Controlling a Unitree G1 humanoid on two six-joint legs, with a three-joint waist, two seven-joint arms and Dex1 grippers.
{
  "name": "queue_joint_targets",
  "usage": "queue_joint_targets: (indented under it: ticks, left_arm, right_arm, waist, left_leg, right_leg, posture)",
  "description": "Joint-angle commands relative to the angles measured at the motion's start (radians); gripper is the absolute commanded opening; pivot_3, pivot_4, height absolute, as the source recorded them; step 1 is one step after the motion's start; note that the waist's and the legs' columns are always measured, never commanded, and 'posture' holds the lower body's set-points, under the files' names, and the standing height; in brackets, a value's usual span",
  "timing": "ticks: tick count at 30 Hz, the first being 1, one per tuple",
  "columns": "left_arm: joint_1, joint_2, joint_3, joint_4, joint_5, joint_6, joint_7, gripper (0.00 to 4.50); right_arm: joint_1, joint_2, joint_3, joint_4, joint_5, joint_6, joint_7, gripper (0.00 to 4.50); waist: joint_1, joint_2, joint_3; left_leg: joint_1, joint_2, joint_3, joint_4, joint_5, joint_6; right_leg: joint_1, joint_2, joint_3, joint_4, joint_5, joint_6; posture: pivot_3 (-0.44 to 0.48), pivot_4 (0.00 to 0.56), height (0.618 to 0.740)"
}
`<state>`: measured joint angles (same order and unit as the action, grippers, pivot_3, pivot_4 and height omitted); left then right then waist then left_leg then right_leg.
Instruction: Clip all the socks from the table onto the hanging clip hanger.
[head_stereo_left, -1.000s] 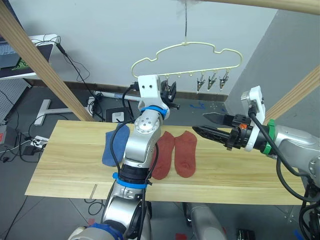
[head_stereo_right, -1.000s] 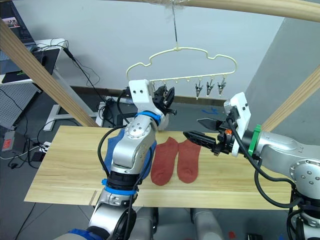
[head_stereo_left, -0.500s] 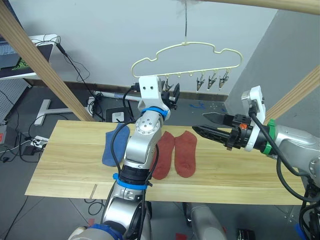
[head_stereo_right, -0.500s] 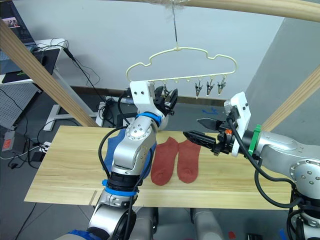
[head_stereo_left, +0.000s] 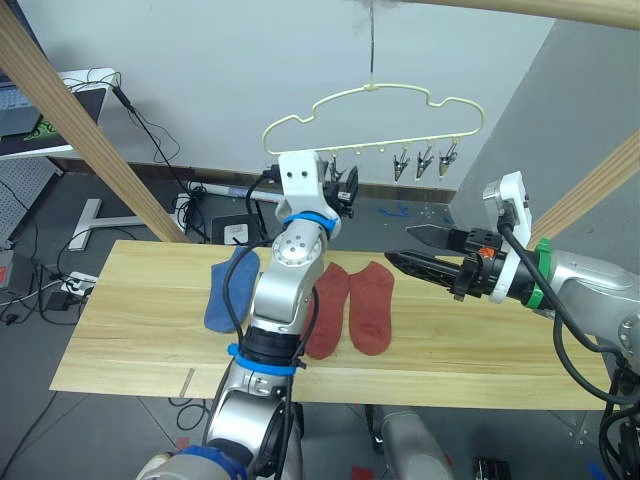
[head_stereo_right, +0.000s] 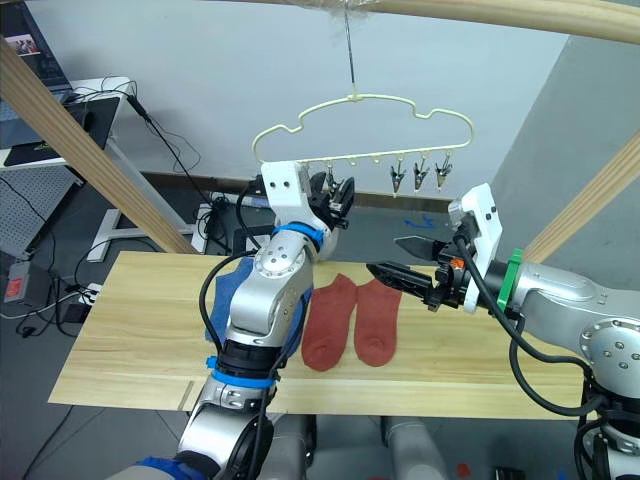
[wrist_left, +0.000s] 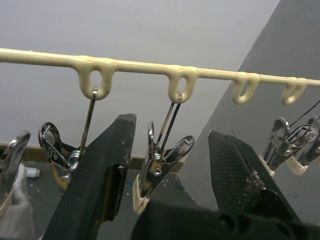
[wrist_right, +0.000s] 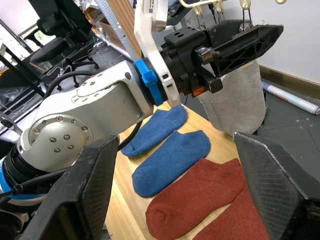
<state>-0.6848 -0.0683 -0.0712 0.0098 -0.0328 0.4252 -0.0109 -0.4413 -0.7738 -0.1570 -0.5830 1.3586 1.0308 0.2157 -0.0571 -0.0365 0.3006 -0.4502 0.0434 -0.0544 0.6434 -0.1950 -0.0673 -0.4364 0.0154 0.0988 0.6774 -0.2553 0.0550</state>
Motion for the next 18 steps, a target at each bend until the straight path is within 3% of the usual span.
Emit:
queue_joint_targets:
  ticks: [1,7,15,18]
  left_arm:
    - [-0.026,-0.01,0.004,-0.001,0.001,-0.031,0.005,2.63]
    - [-0.039,-0.012,0.013,0.027,-0.005,-0.039,0.005,2.63]
    - [-0.044,-0.012,0.027,0.032,-0.008,-0.045,0.008,0.67]
    - [-0.043,-0.013,0.03,0.027,-0.008,-0.042,0.007,0.27]
  right_arm:
    - [0.003,-0.012,-0.029,-0.026,0.023,-0.022,0.0,3.8]
    - [0.004,-0.014,-0.029,-0.026,0.019,-0.022,0.0,3.8]
    - [0.007,-0.014,-0.029,-0.026,0.019,-0.022,0.0,3.8]
    - [0.007,-0.013,-0.026,-0.025,0.016,-0.022,0.002,3.8]
  waist:
    - [0.0,0.0,0.0]
    - [0.0,0.0,0.0]
    - [0.0,0.0,0.0]
    - [0.0,0.0,0.0]
  left_leg:
    - [0.0,0.0,0.0,0.0,0.0,0.0]
    - [0.0,0.0,0.0,0.0,0.0,0.0]
    - [0.0,0.0,0.0,0.0,0.0,0.0]
    - [0.0,0.0,0.0,0.0,0.0,0.0]
  right_leg:
    - [0.0,0.0,0.0,0.0,0.0,0.0]
    - [0.0,0.0,0.0,0.0,0.0,0.0]
    - [0.0,0.0,0.0,0.0,0.0,0.0]
    - [0.0,0.0,0.0,0.0,0.0,0.0]
  posture:
    - [-0.11,0.306,0.74]
    - [-0.111,0.302,0.74]
    - [-0.111,0.302,0.74]
    - [-0.105,0.302,0.74]
